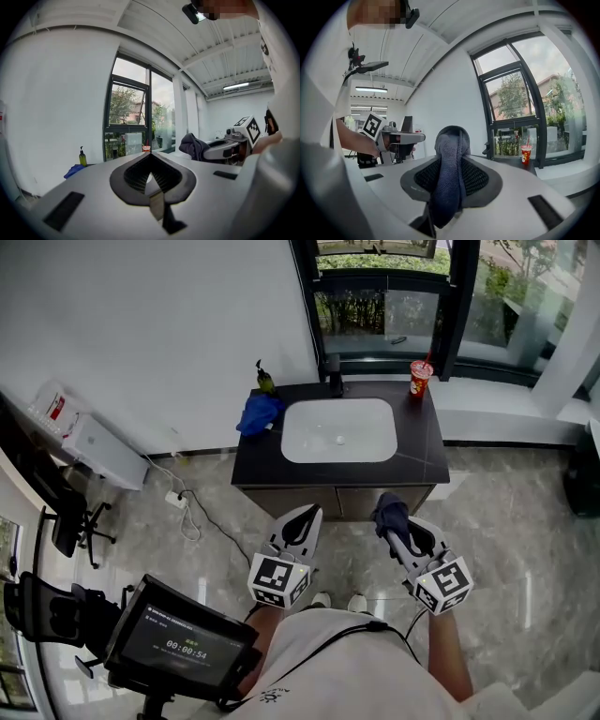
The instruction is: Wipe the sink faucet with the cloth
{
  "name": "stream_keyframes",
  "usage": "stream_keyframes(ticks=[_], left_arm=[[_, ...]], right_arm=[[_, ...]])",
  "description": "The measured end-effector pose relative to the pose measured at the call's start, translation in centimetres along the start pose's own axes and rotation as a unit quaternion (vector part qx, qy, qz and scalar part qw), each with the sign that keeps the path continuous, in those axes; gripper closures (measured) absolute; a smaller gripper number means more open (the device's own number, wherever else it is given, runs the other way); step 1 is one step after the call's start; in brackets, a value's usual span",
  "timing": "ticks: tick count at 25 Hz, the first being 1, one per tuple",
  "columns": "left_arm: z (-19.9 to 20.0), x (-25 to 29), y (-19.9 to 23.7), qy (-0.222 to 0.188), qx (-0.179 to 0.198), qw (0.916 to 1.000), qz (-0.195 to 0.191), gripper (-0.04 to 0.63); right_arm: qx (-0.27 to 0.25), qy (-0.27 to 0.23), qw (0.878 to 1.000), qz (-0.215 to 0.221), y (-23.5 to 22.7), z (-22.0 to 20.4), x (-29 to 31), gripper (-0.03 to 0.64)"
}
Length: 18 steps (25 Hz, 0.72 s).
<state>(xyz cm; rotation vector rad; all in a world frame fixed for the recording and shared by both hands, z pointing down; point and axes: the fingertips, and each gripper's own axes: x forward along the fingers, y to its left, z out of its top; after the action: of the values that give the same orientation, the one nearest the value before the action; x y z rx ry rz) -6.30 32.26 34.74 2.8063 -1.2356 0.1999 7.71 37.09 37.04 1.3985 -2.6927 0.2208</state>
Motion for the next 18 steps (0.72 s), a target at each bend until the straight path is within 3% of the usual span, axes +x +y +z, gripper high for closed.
stream_keyframes(ticks=[18], left_arm=[[-2.3,-2.2,1.9,-0.016,0.004,0.9997,-0.015,0.601]], right_arm=[[-0.007,-0.007,1.000,-0.007,3.6,-1.9,1.4,0.495]])
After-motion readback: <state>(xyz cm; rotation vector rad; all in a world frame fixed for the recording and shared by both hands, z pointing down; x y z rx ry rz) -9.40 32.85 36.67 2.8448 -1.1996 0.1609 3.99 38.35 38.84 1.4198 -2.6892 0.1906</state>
